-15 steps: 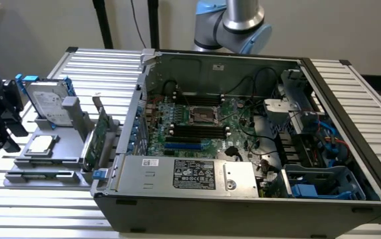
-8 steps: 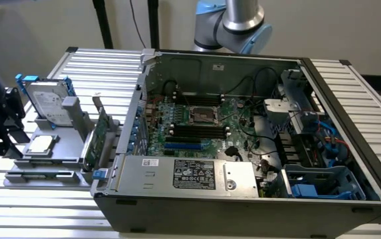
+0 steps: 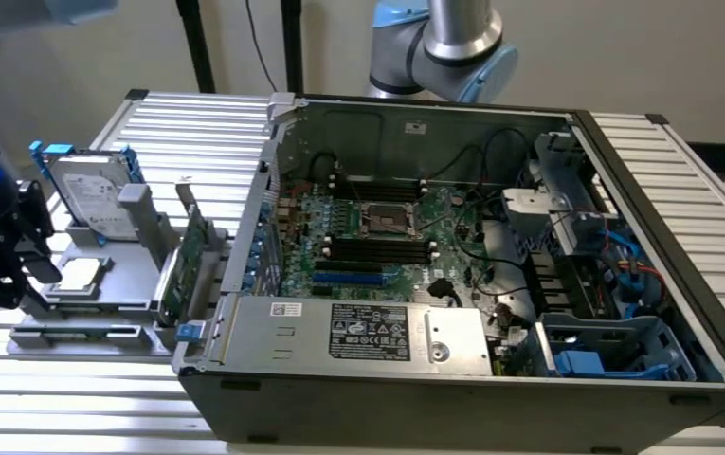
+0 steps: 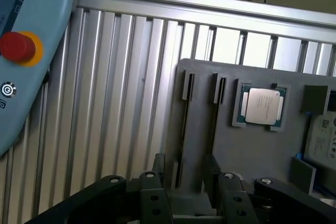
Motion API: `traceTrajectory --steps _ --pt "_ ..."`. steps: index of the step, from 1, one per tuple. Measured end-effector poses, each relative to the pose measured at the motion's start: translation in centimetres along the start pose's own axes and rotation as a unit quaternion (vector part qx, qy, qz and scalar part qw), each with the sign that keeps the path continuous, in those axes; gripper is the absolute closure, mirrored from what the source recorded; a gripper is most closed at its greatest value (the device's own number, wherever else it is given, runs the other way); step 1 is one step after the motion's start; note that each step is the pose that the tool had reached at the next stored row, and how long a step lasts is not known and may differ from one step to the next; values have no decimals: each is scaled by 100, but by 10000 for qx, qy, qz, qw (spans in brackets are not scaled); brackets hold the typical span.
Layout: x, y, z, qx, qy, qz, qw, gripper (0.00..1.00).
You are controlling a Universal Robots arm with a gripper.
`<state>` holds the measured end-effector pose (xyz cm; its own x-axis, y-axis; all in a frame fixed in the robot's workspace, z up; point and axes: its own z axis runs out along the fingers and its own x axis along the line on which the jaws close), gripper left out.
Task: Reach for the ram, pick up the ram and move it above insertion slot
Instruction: 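Pick up the ram and move it above insertion slot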
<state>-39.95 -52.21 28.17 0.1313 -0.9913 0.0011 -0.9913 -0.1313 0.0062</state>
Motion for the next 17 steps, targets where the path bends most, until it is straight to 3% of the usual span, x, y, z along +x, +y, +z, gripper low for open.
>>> traceTrajectory --steps 17 --pt "0 -2 309 0 -1 145 9999 58"
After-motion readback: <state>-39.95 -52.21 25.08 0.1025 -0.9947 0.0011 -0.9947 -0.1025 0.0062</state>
